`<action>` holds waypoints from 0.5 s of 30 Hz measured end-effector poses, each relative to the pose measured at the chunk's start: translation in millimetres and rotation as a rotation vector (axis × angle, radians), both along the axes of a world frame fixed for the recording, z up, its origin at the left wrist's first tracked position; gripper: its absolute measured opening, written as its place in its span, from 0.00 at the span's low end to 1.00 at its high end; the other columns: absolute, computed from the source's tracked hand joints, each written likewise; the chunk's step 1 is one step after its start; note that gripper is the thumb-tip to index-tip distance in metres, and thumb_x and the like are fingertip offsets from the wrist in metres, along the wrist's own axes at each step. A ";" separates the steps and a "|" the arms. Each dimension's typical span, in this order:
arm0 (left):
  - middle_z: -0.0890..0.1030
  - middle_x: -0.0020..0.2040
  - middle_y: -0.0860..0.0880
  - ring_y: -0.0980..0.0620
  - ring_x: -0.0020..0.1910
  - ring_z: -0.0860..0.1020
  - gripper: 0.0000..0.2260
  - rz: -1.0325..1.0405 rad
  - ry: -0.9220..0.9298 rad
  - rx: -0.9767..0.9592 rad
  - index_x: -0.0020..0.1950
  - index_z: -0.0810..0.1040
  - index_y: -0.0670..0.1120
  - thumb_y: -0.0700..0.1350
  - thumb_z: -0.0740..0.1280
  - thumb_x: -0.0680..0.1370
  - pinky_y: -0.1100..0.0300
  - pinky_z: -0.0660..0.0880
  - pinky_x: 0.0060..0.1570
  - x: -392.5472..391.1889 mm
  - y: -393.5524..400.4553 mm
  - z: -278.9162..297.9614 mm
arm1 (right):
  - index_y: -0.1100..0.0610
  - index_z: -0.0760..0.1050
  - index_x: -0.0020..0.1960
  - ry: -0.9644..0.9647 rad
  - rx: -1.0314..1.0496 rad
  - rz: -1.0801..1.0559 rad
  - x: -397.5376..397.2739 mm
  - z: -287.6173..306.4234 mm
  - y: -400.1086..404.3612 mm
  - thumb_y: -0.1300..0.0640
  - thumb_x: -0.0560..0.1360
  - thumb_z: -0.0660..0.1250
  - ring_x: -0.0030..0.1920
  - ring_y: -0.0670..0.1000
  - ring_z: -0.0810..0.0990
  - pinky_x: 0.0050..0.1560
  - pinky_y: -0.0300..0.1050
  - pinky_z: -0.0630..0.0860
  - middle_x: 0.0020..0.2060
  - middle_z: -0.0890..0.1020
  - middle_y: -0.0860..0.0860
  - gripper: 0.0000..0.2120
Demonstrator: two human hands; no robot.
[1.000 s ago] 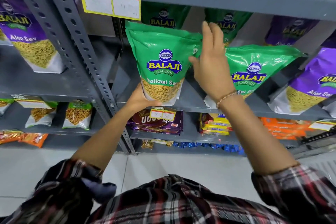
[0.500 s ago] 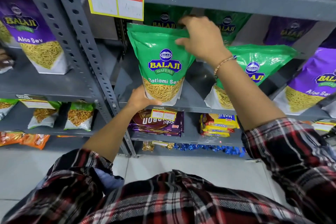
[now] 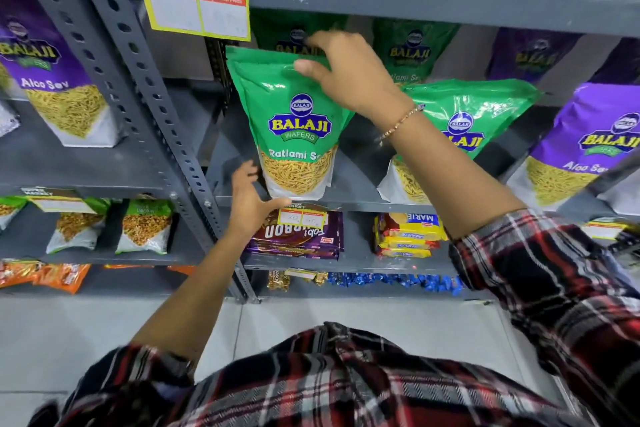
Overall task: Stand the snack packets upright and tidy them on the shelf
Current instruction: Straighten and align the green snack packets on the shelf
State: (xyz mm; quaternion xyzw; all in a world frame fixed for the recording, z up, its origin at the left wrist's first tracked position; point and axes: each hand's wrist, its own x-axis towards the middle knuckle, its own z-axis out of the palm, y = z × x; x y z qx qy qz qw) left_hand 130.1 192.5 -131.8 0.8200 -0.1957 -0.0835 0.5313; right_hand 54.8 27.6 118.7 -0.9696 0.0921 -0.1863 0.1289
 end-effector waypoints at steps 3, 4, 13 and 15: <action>0.75 0.43 0.54 0.60 0.41 0.75 0.19 0.081 -0.152 -0.088 0.52 0.72 0.47 0.53 0.73 0.68 0.66 0.73 0.43 -40.5 -9.0 2.8 | 0.57 0.73 0.62 -0.066 -0.062 0.044 -33.4 -2.5 -23.4 0.48 0.77 0.60 0.61 0.58 0.74 0.63 0.53 0.70 0.59 0.78 0.58 0.18; 0.75 0.40 0.56 0.60 0.39 0.76 0.15 -0.029 -0.187 -0.056 0.49 0.74 0.47 0.55 0.70 0.71 0.68 0.71 0.39 -56.1 -19.9 6.6 | 0.57 0.74 0.61 -0.088 -0.063 0.035 -47.8 -2.2 -37.6 0.50 0.76 0.61 0.61 0.57 0.74 0.63 0.52 0.69 0.58 0.78 0.57 0.16; 0.52 0.77 0.42 0.47 0.76 0.56 0.59 -0.391 0.140 -0.091 0.75 0.42 0.43 0.52 0.81 0.59 0.48 0.57 0.74 -134.3 -183.5 23.3 | 0.54 0.68 0.67 0.102 -0.252 -0.252 -154.2 -13.7 -170.5 0.54 0.76 0.62 0.65 0.59 0.69 0.71 0.61 0.57 0.63 0.74 0.58 0.20; 0.61 0.74 0.41 0.44 0.74 0.62 0.60 -0.369 0.212 -0.127 0.73 0.48 0.40 0.53 0.81 0.52 0.42 0.63 0.71 -129.4 -202.8 21.1 | 0.55 0.71 0.64 0.086 -0.215 -0.198 -161.7 -15.7 -184.2 0.54 0.76 0.63 0.63 0.60 0.71 0.68 0.57 0.63 0.60 0.76 0.58 0.18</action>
